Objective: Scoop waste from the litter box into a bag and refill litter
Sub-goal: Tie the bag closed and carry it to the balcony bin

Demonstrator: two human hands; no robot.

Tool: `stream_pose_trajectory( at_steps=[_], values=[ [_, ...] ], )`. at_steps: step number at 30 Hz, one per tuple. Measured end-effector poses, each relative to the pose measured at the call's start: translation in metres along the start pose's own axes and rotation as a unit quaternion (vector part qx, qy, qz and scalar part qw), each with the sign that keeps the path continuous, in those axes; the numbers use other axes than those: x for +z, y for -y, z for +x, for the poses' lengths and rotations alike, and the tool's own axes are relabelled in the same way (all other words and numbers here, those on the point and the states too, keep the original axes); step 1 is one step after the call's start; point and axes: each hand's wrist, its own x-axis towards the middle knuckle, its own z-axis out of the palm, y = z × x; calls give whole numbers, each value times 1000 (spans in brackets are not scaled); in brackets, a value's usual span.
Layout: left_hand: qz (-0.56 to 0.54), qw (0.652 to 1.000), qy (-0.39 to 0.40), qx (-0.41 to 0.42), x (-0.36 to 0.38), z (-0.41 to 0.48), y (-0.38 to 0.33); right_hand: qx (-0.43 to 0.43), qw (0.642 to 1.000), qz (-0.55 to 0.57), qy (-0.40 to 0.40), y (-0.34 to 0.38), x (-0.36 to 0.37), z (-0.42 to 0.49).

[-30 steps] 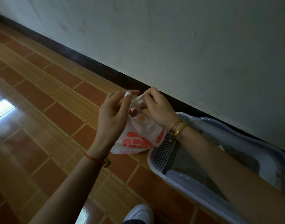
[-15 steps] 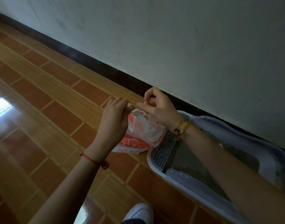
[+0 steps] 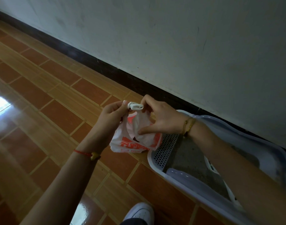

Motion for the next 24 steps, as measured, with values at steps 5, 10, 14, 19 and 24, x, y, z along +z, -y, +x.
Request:
stream_pose_trajectory(
  at_steps=[5,10,14,19,24],
  values=[
    [-7,1000,-1,-14,6,-2,-2,23,994,-86,-67,0,6,5],
    [-25,1000,-13,-4,5,-1,-2,63,982,-102,-145,-8,13,4],
    [-30,999,-20,-2,5,0,-1,92,982,-15,-163,-1,11,0],
    [-32,999,-23,15,10,0,-3,-14,978,160,-135,18,5,-1],
    [-48,997,-39,46,11,1,-1,-31,962,135,-236,20,7,4]
  ],
)
